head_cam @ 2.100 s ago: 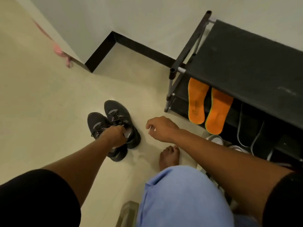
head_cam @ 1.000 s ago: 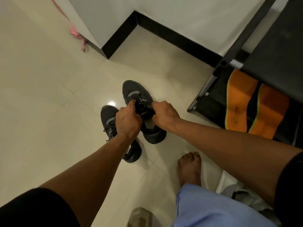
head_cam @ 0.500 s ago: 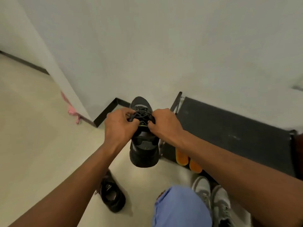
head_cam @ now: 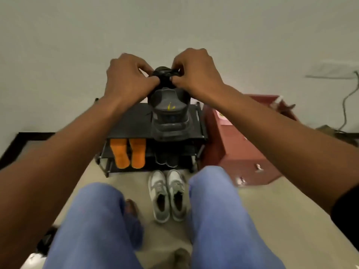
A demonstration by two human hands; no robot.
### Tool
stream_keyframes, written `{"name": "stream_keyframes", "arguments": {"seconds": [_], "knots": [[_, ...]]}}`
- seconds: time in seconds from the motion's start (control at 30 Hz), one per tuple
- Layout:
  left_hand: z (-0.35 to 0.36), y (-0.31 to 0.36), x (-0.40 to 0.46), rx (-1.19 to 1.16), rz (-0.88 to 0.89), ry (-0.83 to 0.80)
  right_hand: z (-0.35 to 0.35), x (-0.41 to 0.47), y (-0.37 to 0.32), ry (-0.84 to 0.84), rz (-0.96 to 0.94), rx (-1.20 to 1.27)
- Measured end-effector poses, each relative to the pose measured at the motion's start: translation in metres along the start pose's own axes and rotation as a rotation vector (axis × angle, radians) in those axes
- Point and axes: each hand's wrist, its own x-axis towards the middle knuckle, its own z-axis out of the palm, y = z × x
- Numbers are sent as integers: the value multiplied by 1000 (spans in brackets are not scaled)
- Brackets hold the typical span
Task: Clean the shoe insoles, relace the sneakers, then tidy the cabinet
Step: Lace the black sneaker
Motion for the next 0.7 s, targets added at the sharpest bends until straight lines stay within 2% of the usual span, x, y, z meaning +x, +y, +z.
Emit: {"name": "stream_keyframes", "arguments": {"seconds": [0.2,0.33,0.7], "knots": [[87,64,1,-64,105,-146,-33,-45,95,9,163,-86],[134,83,-12,-65,133,-239,-38,-83,136,1,197,-120],[206,88,-66,-16,175,-431,-6,-168,191,-58,355,-35]]}}
